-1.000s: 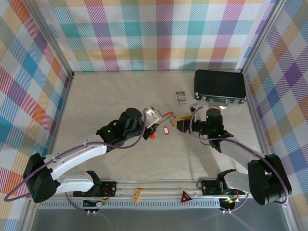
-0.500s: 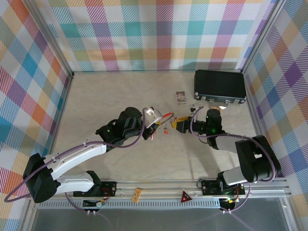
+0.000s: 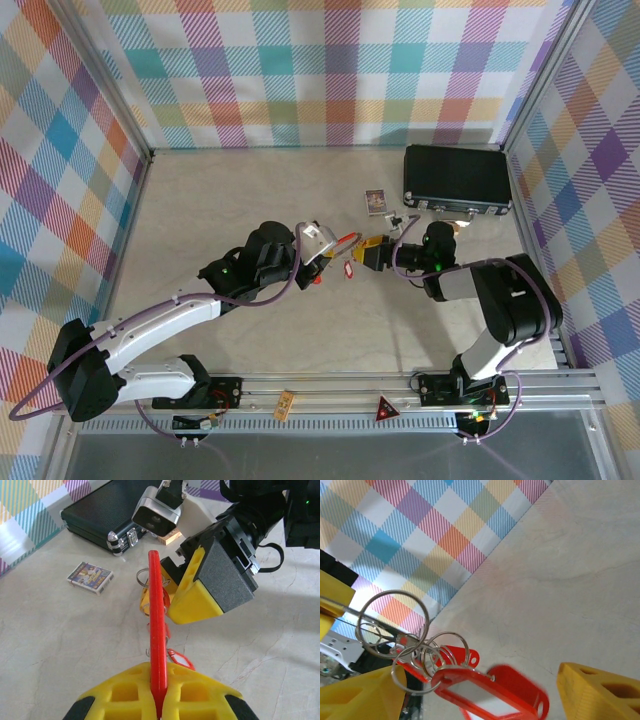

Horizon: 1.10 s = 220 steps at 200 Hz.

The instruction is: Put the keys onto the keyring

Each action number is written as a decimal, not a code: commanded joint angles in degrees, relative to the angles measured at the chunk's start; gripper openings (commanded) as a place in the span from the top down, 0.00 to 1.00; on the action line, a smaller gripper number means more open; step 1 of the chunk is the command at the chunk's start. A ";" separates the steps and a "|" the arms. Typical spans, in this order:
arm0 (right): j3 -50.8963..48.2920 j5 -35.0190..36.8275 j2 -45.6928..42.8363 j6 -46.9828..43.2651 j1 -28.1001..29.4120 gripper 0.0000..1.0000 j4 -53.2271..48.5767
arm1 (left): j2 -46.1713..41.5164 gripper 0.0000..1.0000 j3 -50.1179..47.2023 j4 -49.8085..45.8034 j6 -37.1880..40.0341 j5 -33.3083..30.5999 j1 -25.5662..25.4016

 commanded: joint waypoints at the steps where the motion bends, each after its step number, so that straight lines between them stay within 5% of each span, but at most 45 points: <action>1: 1.35 -3.36 2.39 4.13 -0.41 0.22 9.80 | -0.88 1.00 2.14 0.35 -0.45 1.19 0.90; 61: 1.72 -6.16 3.58 9.95 -0.39 0.28 15.65 | -0.36 1.00 1.62 0.47 -0.33 0.40 1.72; 220: 1.10 -6.22 -4.08 1.76 0.20 0.52 -0.90 | -0.52 1.00 1.89 0.61 -0.97 1.21 2.76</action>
